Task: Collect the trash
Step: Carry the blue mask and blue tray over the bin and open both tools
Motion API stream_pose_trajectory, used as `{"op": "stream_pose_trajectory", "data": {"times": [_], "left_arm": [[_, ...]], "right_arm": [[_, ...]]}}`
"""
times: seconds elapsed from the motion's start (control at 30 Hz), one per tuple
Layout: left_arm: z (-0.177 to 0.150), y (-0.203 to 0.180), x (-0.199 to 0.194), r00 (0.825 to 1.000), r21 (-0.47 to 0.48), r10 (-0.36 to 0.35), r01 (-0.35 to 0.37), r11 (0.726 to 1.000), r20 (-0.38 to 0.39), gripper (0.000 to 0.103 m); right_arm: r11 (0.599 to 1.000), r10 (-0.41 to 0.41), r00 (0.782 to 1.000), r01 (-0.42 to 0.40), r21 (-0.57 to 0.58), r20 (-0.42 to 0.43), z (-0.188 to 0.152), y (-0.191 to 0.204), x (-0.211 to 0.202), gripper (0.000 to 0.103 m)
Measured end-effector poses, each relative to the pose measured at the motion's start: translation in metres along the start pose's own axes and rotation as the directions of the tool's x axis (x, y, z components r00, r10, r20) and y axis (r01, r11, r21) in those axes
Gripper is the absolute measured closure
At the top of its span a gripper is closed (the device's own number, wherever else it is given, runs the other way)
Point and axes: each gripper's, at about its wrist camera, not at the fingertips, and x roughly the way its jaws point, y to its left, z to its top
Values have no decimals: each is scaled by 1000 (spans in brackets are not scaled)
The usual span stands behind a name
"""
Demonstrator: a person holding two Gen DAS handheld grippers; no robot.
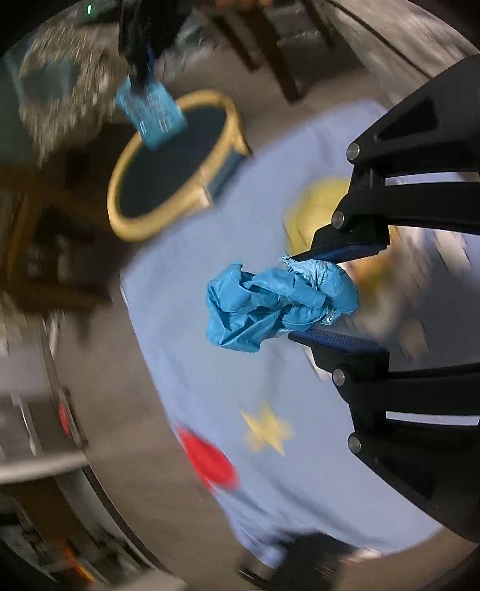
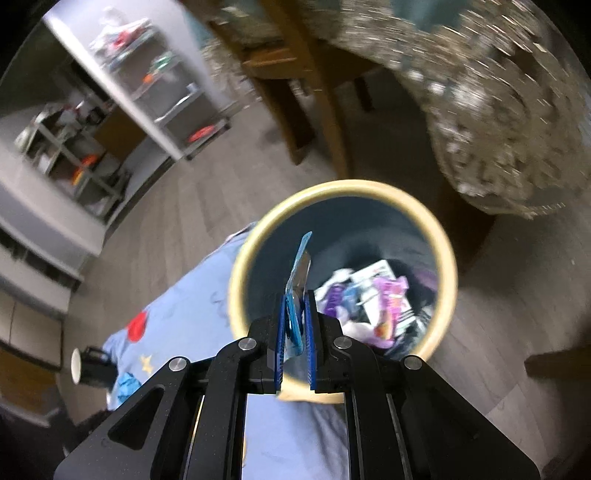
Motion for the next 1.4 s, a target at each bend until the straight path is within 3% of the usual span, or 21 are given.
{"op": "stream_pose_trajectory", "data": {"times": [0.2,0.37,0.47,0.57,0.63,0.83,0.97,1.23,1.4], "left_arm": [[52,-84,19,995,158,-98,94,983,18,70],[96,-118,35,990,192,-131,119,974,51,70],[110,-124,39,991,211,-112,93,973,76,69],[118,-122,39,990,189,-116,98,977,86,53],[117,-119,37,990,189,-106,87,978,93,47],[106,-107,20,989,158,-100,82,984,106,42],[90,-104,-5,984,162,-108,84,983,145,34],[44,-94,-61,970,149,-78,44,988,228,6],[17,-93,-91,961,174,-1,-49,984,275,6]], "right_arm": [[998,-50,997,49,28,51,6,-15,0,92],[998,-49,995,45,50,85,11,-23,-3,92],[999,-39,994,36,32,102,12,-22,-6,92],[999,-31,995,27,33,100,13,-24,-6,87],[999,-19,995,15,49,93,14,-26,-4,71],[1000,-25,994,23,20,104,13,-19,-11,52],[999,-26,995,28,-17,96,5,-11,-21,45],[996,-2,986,17,-91,166,-25,21,-76,10],[989,-25,981,52,-141,191,-54,31,-101,6]]}}
